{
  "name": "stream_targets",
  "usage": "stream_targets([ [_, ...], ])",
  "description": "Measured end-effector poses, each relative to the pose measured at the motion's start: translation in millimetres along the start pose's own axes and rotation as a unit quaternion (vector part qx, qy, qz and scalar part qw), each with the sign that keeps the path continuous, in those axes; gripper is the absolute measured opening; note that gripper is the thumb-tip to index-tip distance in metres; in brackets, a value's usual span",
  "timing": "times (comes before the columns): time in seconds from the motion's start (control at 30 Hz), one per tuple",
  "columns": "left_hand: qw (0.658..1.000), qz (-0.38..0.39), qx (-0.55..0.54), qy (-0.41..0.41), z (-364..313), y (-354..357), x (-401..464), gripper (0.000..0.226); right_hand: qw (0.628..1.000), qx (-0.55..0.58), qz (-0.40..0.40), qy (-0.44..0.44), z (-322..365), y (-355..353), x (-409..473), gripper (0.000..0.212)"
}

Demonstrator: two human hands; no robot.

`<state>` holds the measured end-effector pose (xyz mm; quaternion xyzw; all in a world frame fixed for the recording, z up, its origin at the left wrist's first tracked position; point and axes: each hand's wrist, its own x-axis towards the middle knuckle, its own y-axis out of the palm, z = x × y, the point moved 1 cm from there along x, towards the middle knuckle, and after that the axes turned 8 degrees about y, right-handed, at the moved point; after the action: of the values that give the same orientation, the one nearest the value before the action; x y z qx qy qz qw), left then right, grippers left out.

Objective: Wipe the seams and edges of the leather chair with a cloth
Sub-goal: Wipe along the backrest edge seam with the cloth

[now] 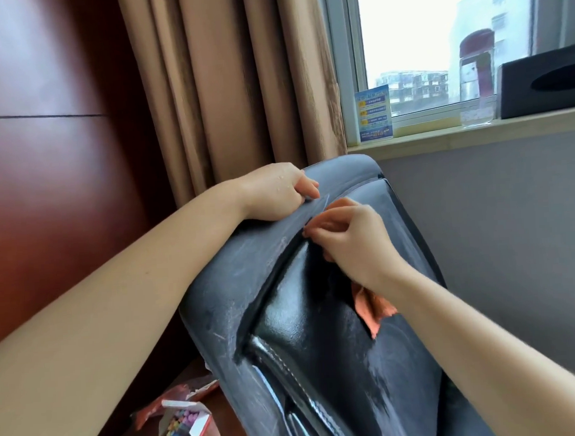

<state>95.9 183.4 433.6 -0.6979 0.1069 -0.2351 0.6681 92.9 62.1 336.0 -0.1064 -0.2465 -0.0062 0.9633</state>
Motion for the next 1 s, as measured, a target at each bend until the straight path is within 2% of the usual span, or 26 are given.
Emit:
stream_targets([
  [0.07, 1.000, -0.004, -0.007, 0.002, 1, 0, 1, 0.040, 0.999, 0.030, 0.013, -0.029, 1, 6, -17, 0.031],
  [0.13, 1.000, 0.000, -0.002, 0.004, 1, 0, 0, 0.040, 0.999, 0.028, -0.020, -0.032, -2, 8, -17, 0.027],
  [0.23, 1.000, 0.008, 0.006, 0.001, 1, 1, 0, 0.041, 0.996, -0.015, -0.081, 0.031, -5, 5, 6, 0.010],
  [0.3, 1.000, 0.009, 0.006, -0.002, 1, 1, 0, 0.041, 0.993, -0.029, -0.096, 0.070, -6, 1, 20, 0.008],
  [0.43, 1.000, 0.003, -0.005, -0.005, 1, 0, -1, 0.041, 0.993, -0.037, -0.081, 0.073, -6, 1, 19, 0.011],
  [0.6, 1.000, 0.007, 0.021, 0.000, 0, 1, -1, 0.045, 0.999, 0.008, -0.035, -0.008, -5, 5, -10, 0.010],
  [0.7, 0.999, 0.012, 0.038, -0.001, -2, 1, -1, 0.047, 0.996, -0.032, -0.078, 0.030, -5, 4, 5, 0.007],
  [0.83, 0.999, 0.011, 0.048, -0.003, -2, 2, -2, 0.047, 0.985, -0.035, -0.120, 0.116, -5, 8, 26, 0.019],
  [0.9, 0.999, 0.008, 0.046, -0.004, -2, 2, -3, 0.047, 0.986, -0.044, -0.111, 0.115, -4, 6, 22, 0.019],
  [1.0, 0.999, -0.001, 0.039, -0.005, -2, 2, -2, 0.048, 0.994, -0.001, -0.075, 0.074, -2, 6, -5, 0.009],
])
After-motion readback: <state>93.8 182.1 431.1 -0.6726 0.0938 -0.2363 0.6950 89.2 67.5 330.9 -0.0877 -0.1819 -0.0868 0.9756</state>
